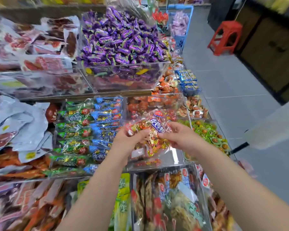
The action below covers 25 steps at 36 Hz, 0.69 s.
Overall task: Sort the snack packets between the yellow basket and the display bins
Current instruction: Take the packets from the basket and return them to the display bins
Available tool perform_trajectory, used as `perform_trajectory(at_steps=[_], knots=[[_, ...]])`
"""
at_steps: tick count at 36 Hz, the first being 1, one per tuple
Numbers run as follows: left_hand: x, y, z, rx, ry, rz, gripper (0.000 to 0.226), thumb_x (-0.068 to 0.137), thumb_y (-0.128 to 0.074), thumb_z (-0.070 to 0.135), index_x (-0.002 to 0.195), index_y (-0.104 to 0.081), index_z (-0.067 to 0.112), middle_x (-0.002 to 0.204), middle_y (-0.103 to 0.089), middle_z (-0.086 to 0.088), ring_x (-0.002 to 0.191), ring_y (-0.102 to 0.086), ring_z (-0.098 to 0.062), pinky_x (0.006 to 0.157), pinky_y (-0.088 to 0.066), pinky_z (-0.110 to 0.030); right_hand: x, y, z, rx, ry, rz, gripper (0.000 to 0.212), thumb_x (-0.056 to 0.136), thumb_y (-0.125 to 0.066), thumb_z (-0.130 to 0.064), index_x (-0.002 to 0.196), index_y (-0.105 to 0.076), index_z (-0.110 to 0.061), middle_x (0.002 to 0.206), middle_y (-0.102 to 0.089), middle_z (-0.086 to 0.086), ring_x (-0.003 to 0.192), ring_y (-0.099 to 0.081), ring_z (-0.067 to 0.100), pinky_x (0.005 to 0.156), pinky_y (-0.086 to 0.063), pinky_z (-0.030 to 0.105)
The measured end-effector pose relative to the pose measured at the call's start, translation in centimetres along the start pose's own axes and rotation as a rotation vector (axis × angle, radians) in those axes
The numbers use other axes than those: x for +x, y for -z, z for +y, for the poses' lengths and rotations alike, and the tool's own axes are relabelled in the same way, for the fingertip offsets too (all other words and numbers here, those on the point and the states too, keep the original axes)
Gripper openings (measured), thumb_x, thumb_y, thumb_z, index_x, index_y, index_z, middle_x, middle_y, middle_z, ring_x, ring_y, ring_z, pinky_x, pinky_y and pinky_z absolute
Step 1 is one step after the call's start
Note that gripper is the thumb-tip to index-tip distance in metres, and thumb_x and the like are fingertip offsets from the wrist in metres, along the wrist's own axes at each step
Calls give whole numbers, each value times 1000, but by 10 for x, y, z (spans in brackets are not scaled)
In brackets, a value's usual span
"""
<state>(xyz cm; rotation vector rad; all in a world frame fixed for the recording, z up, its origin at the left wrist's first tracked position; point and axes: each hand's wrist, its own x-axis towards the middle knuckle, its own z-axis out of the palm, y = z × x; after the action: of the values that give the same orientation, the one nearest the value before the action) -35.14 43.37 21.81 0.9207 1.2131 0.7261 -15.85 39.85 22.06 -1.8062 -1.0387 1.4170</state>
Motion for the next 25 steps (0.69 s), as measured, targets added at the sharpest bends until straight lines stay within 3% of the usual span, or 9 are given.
perform_trajectory(at_steps=[3,5,8,10,13,19,22,25], knots=[[3,3,-2,-28,3,61,49,67,-77,57,106,-62,31,106,-71,7,102,-65,-17,91,-52,-46,3,29,-7,-61,64,134,56,70,-80,-34,120,-56,-28,108,-62,-1,90,-60,12,72,-53,30],[6,11,-3,-63,-20,125,11,85,-68,42,88,-60,35,85,-69,18,86,-65,-5,76,-53,-29,13,52,-10,-165,68,296,61,71,-80,-31,126,-55,-18,112,-61,0,99,-60,21,84,-52,38],[9,22,-2,-129,-30,135,12,93,-62,26,84,-57,31,59,-68,21,54,-65,3,43,-47,-15,31,70,-18,-530,29,430,45,75,-72,-30,115,-60,-14,99,-58,4,87,-57,24,76,-46,31],[8,26,0,-161,-31,133,13,95,-60,23,85,-55,31,53,-64,23,45,-61,6,34,-44,-17,43,65,-22,-733,9,364,31,76,-68,-28,102,-63,-12,96,-62,9,86,-60,27,72,-48,30],[3,26,5,-179,-60,137,33,95,-59,20,74,-37,35,35,-46,33,33,-46,17,26,-32,-10,64,43,-24,-1097,22,207,22,84,-57,-22,98,-65,-7,101,-65,14,92,-61,29,67,-43,27],[7,35,4,-180,-21,139,32,93,-61,22,75,-38,35,37,-48,33,34,-47,17,27,-32,-8,109,9,0,-1298,-11,37,29,89,-46,-1,115,-59,-2,117,-63,16,109,-60,32,88,-50,39],[14,40,1,-168,-20,143,20,92,-63,26,82,-49,35,50,-60,30,41,-56,12,30,-38,-11,123,5,17,-1241,-46,92,38,90,-43,0,127,-48,-6,122,-60,15,112,-58,31,88,-48,38],[20,43,-1,-143,2,163,6,91,-64,26,96,-61,27,71,-72,17,57,-67,1,40,-48,-16,131,5,32,-1302,51,200,47,86,-45,2,131,-39,-7,129,-49,17,121,-46,33,93,-45,41]])
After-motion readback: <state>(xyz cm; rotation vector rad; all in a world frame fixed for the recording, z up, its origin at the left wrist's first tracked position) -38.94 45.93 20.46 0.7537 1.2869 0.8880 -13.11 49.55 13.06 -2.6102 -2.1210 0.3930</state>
